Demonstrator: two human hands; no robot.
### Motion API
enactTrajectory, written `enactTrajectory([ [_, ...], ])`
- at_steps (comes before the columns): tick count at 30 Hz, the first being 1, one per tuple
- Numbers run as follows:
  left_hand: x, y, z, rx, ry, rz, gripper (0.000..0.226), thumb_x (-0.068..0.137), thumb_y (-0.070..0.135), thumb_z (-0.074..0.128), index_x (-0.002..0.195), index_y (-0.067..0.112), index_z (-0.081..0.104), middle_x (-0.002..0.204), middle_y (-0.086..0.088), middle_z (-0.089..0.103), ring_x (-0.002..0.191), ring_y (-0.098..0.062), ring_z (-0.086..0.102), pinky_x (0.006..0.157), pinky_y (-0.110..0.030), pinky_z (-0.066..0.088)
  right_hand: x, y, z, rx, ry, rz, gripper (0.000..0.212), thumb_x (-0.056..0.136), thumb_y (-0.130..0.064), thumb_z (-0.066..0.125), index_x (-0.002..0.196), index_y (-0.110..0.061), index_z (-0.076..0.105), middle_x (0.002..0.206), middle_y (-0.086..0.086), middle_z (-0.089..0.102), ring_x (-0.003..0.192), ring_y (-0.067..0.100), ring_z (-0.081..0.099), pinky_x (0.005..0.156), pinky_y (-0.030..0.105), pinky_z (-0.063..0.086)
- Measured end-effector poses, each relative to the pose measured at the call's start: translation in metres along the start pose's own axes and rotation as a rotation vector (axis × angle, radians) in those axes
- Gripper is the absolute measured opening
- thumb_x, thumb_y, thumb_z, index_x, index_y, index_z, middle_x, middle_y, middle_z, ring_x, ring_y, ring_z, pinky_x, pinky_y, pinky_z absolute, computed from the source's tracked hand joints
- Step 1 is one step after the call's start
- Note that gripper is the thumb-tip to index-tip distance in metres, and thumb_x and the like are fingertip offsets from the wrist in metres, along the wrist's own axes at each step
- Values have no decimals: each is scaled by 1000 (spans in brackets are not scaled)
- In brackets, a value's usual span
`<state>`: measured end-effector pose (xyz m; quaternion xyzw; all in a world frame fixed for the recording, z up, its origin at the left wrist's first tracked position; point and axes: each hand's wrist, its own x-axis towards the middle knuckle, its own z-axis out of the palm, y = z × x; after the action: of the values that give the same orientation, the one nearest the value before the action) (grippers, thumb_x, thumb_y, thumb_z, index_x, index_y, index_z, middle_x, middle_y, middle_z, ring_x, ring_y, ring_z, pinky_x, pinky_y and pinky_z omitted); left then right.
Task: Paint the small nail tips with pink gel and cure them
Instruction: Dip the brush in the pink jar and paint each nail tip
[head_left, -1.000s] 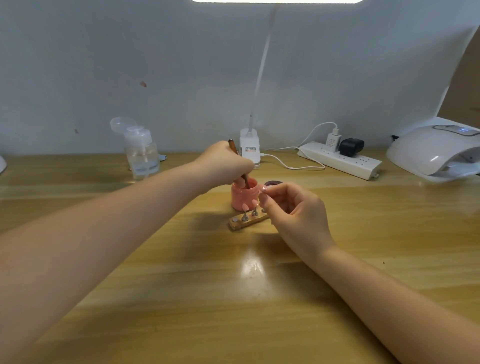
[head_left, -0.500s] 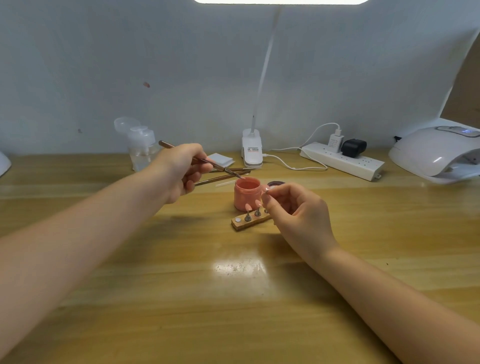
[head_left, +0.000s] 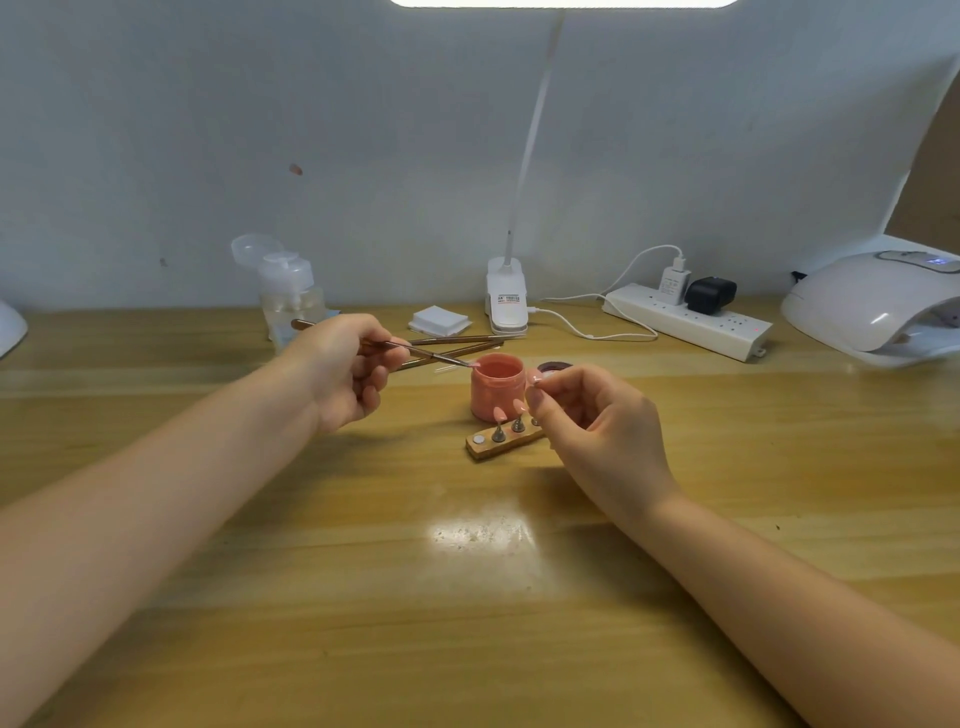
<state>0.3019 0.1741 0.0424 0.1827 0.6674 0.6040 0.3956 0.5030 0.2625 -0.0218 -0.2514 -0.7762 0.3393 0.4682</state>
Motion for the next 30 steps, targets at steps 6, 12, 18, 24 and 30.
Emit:
enactTrajectory([
  [6, -19, -12, 2, -93, 22, 266, 18, 89, 14, 54, 82, 9, 70, 56, 1, 63, 51, -7, 48, 53, -20, 36, -1, -2, 0, 0, 5, 4, 7, 86, -15, 69, 91, -10, 68, 75, 1, 67, 66, 21, 60, 64, 44, 51],
  [12, -49, -41, 6, 95, -24, 769, 17, 89, 25, 57, 87, 22, 74, 77, 0, 73, 74, -8, 64, 65, -16, 48, -1, -2, -1, -21, 27, -7, 11, 87, -14, 68, 97, -15, 70, 78, -2, 69, 66, 17, 61, 65, 40, 53],
  [18, -71, -62, 17, 311, -105, 1012, 15, 88, 20, 60, 101, 25, 66, 87, 15, 72, 84, -3, 67, 71, -10, 45, 0, 0, -2, -39, 36, -32, 12, 87, -15, 69, 98, -19, 71, 80, -8, 69, 63, 16, 62, 62, 41, 54],
  [24, -76, -66, 15, 430, -87, 1129, 17, 87, 32, 56, 103, 33, 63, 91, 14, 70, 93, -9, 65, 79, -17, 47, 0, 0, -2, -41, 30, -45, 12, 87, -15, 69, 96, -22, 69, 81, -8, 68, 64, 19, 62, 62, 43, 54],
  [30, -75, -68, 16, 430, -78, 1124, 17, 87, 31, 58, 102, 28, 65, 91, 12, 70, 92, -11, 65, 79, -20, 49, 0, 0, -2, -42, 25, -54, 14, 87, -14, 69, 94, -26, 67, 81, -9, 68, 63, 19, 63, 60, 43, 54],
])
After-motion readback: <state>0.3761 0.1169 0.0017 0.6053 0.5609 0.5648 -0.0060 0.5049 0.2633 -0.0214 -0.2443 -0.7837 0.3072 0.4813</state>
